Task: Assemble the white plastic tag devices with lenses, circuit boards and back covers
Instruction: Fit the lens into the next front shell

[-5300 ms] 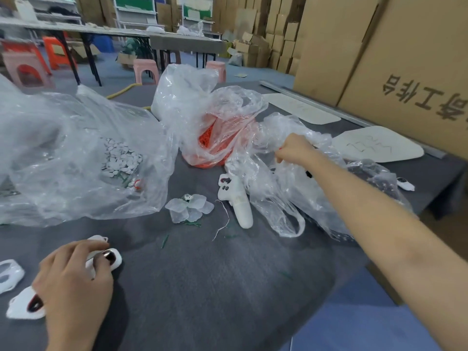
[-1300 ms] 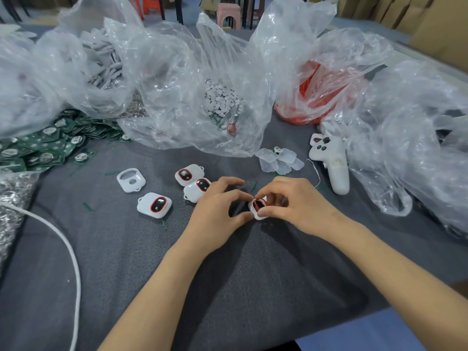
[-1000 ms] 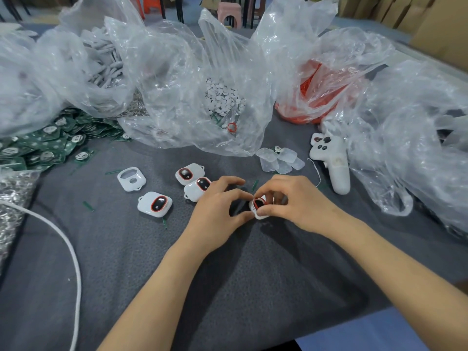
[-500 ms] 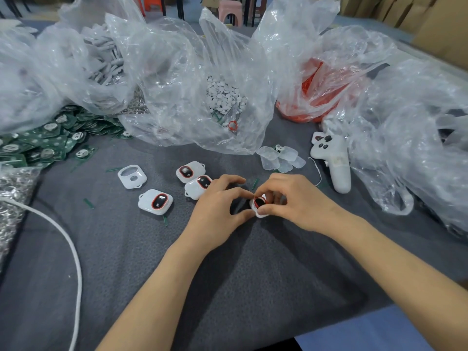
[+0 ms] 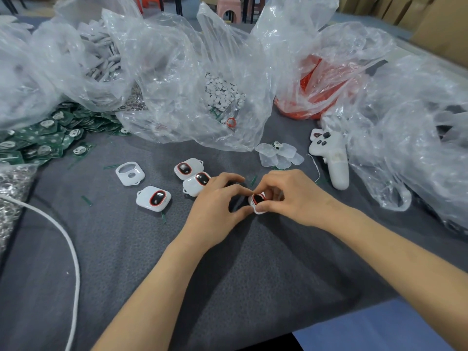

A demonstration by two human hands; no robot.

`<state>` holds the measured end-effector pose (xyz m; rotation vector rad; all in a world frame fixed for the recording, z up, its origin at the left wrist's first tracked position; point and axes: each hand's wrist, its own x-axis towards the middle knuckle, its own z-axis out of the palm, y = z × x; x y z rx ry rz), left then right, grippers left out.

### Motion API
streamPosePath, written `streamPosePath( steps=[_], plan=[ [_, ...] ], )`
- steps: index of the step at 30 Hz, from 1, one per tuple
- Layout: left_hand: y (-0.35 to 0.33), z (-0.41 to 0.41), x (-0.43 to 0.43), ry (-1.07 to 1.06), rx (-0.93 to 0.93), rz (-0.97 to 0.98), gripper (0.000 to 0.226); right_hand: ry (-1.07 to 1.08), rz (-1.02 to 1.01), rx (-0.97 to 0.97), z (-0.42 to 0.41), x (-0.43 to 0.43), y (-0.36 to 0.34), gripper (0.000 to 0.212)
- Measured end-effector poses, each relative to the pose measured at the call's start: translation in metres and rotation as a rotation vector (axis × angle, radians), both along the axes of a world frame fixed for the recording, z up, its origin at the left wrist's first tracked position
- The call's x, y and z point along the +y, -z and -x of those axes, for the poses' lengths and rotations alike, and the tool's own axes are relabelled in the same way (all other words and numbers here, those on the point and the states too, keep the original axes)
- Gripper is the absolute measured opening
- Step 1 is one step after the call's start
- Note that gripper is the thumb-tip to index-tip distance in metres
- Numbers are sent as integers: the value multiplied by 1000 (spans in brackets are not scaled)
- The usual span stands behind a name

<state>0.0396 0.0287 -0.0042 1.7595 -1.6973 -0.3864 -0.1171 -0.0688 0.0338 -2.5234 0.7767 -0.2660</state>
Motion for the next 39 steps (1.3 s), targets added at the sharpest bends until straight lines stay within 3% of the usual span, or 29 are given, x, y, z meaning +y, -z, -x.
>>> streamPosePath(
  steps=[20, 27, 39],
  plan=[
    [2, 7, -13, -126, 131, -67, 6, 14, -166, 108, -9, -3, -13, 18],
    [-5, 7, -19, -119, 202, -136, 14, -7, -133, 139, -12, -3, -15, 18],
    [-1, 17, -21, -225, 138, -111, 25, 65, -314, -105, 3, -5, 8, 24]
  ],
)
